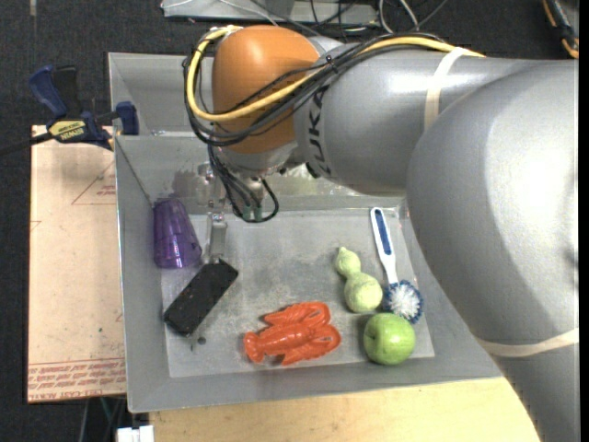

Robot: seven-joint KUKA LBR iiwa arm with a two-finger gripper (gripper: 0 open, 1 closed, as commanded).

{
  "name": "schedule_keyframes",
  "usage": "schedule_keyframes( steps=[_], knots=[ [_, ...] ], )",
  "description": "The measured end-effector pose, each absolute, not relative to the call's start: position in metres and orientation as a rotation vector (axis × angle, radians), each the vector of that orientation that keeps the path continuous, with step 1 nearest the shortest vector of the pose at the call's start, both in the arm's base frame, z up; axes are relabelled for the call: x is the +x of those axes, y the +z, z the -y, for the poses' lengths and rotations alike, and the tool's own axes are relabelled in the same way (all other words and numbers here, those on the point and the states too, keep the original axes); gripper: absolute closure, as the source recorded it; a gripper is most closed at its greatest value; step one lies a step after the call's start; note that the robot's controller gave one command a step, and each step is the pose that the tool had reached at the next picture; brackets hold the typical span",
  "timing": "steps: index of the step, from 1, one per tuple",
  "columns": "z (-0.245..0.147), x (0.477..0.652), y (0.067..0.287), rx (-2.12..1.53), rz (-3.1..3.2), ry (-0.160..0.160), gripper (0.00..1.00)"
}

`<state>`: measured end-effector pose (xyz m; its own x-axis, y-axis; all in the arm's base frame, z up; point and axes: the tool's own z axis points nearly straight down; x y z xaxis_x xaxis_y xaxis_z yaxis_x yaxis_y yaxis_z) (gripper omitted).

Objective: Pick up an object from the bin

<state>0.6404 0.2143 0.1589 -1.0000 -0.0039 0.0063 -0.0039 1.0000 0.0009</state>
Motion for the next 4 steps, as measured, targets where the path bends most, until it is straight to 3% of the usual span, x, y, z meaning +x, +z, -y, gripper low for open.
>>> schedule_keyframes(
  steps=[1, 2, 3, 4],
  knots=[
    [-0.213, 0.643, 0.164, 0.001, 3.143, -0.003, 0.00],
    [-0.249, 0.655, 0.085, 0.954, 3.009, -0.003, 0.00],
    [-0.241, 0.650, 0.099, 0.997, 2.987, -0.007, 0.00],
    [-0.253, 0.642, 0.101, 1.384, 2.853, -0.004, 0.00]
  ],
)
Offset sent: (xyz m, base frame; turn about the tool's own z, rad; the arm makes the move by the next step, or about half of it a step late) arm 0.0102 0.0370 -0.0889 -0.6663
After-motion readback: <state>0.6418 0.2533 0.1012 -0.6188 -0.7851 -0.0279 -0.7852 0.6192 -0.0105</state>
